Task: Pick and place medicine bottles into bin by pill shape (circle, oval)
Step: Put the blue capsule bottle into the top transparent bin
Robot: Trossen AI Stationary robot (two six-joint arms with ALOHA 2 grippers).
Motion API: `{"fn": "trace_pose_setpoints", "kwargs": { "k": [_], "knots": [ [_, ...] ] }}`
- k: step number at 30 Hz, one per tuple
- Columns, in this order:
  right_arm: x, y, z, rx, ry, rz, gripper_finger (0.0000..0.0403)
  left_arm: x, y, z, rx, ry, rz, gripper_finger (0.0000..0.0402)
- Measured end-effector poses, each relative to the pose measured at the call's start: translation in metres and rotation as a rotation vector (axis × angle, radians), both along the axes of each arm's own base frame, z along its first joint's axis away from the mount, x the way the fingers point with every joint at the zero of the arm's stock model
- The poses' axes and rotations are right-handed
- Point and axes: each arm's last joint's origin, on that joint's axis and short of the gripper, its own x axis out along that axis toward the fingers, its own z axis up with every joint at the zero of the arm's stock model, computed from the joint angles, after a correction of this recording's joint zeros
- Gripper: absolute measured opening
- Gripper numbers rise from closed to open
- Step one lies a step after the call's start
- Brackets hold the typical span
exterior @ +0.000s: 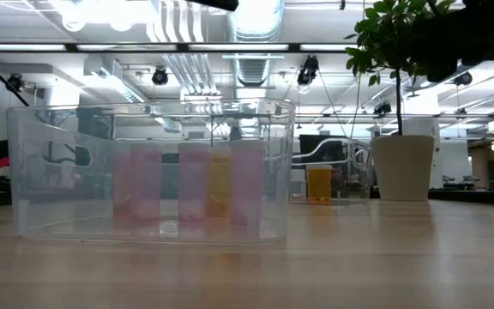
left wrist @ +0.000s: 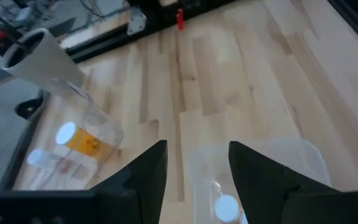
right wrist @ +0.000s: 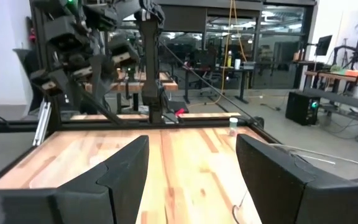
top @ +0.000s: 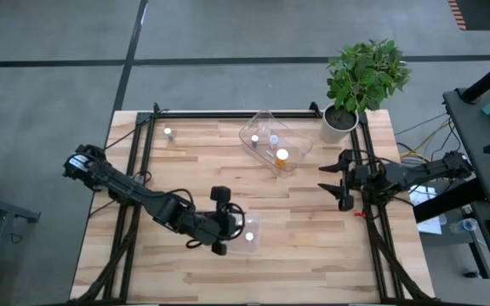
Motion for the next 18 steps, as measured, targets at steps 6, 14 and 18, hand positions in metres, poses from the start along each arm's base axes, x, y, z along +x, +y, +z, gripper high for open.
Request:
{"fn": "trace_pose_setpoints", "kwargs": {
  "k": [6,14,18],
  "knots": [
    [0.000,0.000,0.000,-0.029,-0.001,-0.003,0.0233,0.003,0.007,0.005,0.010,-0.043,0.056,0.0156],
    [0.000,0.000,0.002,-0.083,-0.005,-0.018,0.0233,0.008,0.046,0.010,-0.005,-0.012,0.137,0.0153],
    [-0.001,0.000,0.004,-0.097,-0.023,-0.021,0.0233,0.007,0.073,0.011,-0.051,0.036,0.192,0.0143]
  ]
}}
